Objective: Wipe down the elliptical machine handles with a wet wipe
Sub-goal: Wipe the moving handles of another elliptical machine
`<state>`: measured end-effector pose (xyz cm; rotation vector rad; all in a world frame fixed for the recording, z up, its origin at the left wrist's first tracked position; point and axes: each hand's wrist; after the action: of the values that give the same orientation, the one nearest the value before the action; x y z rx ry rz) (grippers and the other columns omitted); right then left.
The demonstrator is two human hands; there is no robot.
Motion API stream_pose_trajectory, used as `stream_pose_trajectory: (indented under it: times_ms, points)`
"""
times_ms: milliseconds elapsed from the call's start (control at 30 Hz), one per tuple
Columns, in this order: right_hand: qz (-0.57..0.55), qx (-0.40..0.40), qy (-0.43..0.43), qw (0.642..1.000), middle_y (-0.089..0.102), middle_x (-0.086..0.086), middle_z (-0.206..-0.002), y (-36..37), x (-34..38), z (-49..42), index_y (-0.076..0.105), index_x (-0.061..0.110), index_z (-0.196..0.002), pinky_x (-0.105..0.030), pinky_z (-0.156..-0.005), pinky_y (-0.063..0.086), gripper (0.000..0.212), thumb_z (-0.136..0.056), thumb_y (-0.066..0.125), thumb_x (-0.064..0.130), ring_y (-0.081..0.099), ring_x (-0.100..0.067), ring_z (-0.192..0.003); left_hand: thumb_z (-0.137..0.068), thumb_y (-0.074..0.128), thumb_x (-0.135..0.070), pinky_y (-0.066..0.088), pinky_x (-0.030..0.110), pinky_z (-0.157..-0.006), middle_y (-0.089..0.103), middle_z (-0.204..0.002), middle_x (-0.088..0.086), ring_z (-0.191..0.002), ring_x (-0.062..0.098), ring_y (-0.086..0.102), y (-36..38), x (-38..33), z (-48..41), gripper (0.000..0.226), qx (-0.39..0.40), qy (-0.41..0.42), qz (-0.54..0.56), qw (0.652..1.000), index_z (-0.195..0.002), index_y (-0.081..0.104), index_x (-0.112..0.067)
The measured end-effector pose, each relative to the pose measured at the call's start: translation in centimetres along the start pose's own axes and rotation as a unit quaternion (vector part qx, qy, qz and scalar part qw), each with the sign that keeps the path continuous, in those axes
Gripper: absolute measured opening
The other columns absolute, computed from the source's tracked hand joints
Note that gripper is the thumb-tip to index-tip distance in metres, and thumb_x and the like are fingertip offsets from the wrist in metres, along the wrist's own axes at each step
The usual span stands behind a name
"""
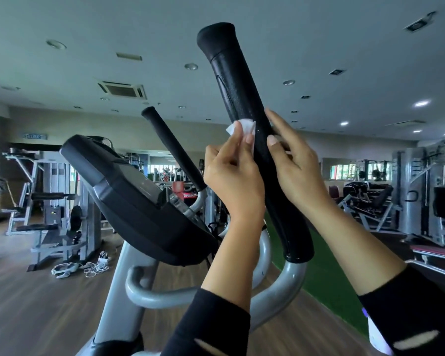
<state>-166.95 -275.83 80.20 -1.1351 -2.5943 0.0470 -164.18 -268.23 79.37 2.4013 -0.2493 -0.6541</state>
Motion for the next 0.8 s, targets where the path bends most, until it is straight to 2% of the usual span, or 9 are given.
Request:
stream_pose_trajectory:
  times_ms: [100,200,267,367,533,600,700,800]
  points:
    - [-0.036,-0.004,0.009,0.999,0.055,0.003,-0.137,0.0,0.1,-0.7,0.043,0.031,-0.142,-0.017,-0.101,0.041,0.043,-0.101,0.043,0.018,0.052,-0.004,-0.123,-0.083,0.074,-0.017,0.041,0.008,-0.061,0.053,-0.075,-0.001,-0.057,-0.002,0.048,-0.5,-0.4,-0.8,0.023,-0.004,-0.026,0.014,1.0,-0.107,0.074,-0.015]
    - [-0.048,0.008,0.0,0.999,0.054,0.006,-0.134,0.1,0.5,-2.2,0.043,0.031,-0.142,-0.007,-0.094,0.038,0.042,-0.102,0.042,0.017,0.051,0.006,-0.117,-0.082,0.076,-0.023,0.042,0.008,-0.061,0.056,-0.077,0.0,-0.053,-0.003,0.045,0.1,-1.3,-3.9,0.026,-0.047,-0.023,0.03,0.998,-0.106,0.074,-0.016]
    - [-0.059,0.023,-0.009,0.998,0.054,0.008,-0.132,0.3,0.7,-2.9,0.042,0.032,-0.142,-0.002,-0.088,0.037,0.042,-0.103,0.042,0.015,0.051,0.013,-0.109,-0.081,0.076,-0.027,0.042,0.007,-0.062,0.053,-0.075,-0.003,-0.052,-0.004,0.045,0.7,-2.0,-5.2,0.027,-0.049,-0.007,0.03,0.998,-0.106,0.074,-0.017]
    - [-0.075,0.035,-0.015,0.996,0.056,0.013,-0.128,0.5,0.4,-3.2,0.041,0.032,-0.142,-0.003,-0.084,0.038,0.043,-0.103,0.041,0.015,0.054,0.014,-0.103,-0.083,0.074,-0.023,0.041,0.007,-0.061,0.046,-0.069,-0.007,-0.052,-0.001,0.044,1.0,-2.1,-4.7,0.025,-0.023,0.025,0.013,0.999,-0.106,0.074,-0.014]
    - [-0.088,0.027,-0.02,0.996,0.055,0.025,-0.122,0.8,-0.1,-3.2,0.041,0.031,-0.143,-0.002,-0.084,0.037,0.043,-0.102,0.042,0.016,0.055,0.016,-0.101,-0.083,0.074,-0.021,0.04,0.009,-0.06,0.049,-0.07,-0.007,-0.054,0.0,0.047,0.3,-0.8,-3.8,0.025,0.006,0.031,-0.018,0.999,-0.108,0.074,-0.018]
    - [-0.094,0.027,-0.022,0.995,0.057,0.022,-0.122,0.8,-0.3,-3.2,0.042,0.031,-0.143,-0.001,-0.082,0.038,0.043,-0.102,0.043,0.016,0.056,0.015,-0.1,-0.083,0.074,-0.022,0.04,0.01,-0.059,0.05,-0.071,-0.005,-0.054,-0.001,0.047,0.1,-1.1,-4.1,0.025,0.002,0.036,-0.014,0.999,-0.108,0.073,-0.019]
    - [-0.119,0.035,-0.02,0.992,0.055,0.013,-0.134,0.8,-0.6,-3.4,0.043,0.032,-0.143,-0.005,-0.09,0.038,0.043,-0.103,0.042,0.016,0.053,0.01,-0.114,-0.084,0.074,-0.023,0.04,0.009,-0.06,0.051,-0.072,-0.004,-0.054,-0.001,0.045,0.5,-2.0,-5.7,0.026,-0.027,0.051,0.004,0.998,-0.11,0.072,-0.018]
    - [-0.143,0.041,-0.024,0.989,0.053,0.012,-0.139,0.8,-0.7,-3.6,0.044,0.031,-0.142,-0.012,-0.101,0.036,0.043,-0.102,0.042,0.015,0.047,0.005,-0.126,-0.083,0.074,-0.028,0.041,0.01,-0.061,0.051,-0.072,-0.003,-0.056,0.002,0.045,1.5,-2.5,-6.5,0.026,-0.006,0.069,-0.02,0.997,-0.107,0.074,-0.02]
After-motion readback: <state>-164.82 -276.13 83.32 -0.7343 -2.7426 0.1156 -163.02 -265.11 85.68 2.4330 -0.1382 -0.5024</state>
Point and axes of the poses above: each hand's wrist, its own z-axis away from the middle knuckle, its own y-axis out of the palm, x = y × z
